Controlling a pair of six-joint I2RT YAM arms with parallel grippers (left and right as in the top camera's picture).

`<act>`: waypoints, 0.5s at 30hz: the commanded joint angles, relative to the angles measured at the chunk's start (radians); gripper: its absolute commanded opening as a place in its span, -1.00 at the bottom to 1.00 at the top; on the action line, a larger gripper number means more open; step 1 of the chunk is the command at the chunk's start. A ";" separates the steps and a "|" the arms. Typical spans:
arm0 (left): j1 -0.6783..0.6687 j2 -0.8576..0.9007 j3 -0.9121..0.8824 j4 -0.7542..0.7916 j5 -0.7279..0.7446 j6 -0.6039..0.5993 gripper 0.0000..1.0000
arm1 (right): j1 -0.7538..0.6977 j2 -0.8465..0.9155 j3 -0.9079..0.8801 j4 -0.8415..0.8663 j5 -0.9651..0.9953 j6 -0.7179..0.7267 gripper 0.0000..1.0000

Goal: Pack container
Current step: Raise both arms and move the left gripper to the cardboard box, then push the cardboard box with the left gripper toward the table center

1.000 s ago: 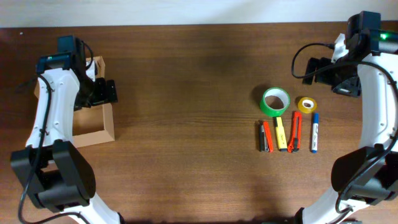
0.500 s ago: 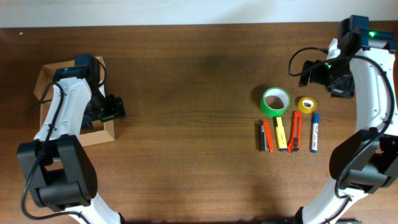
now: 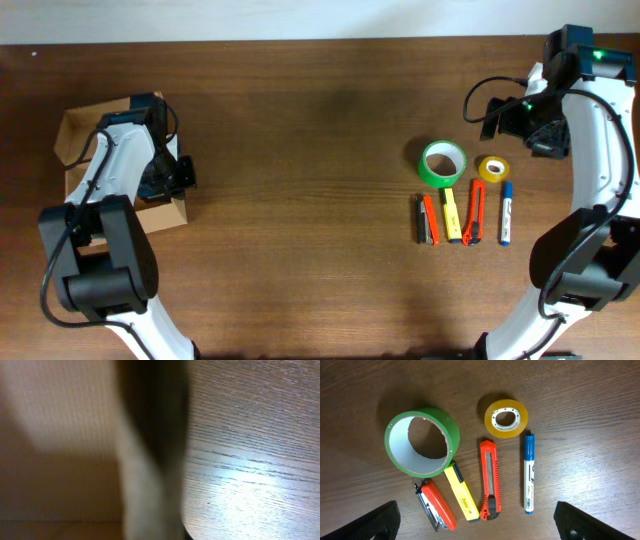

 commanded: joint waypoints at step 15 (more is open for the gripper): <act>-0.340 0.034 0.849 -0.286 0.033 -0.347 -0.96 | 0.000 0.015 -0.005 -0.013 0.019 0.005 0.99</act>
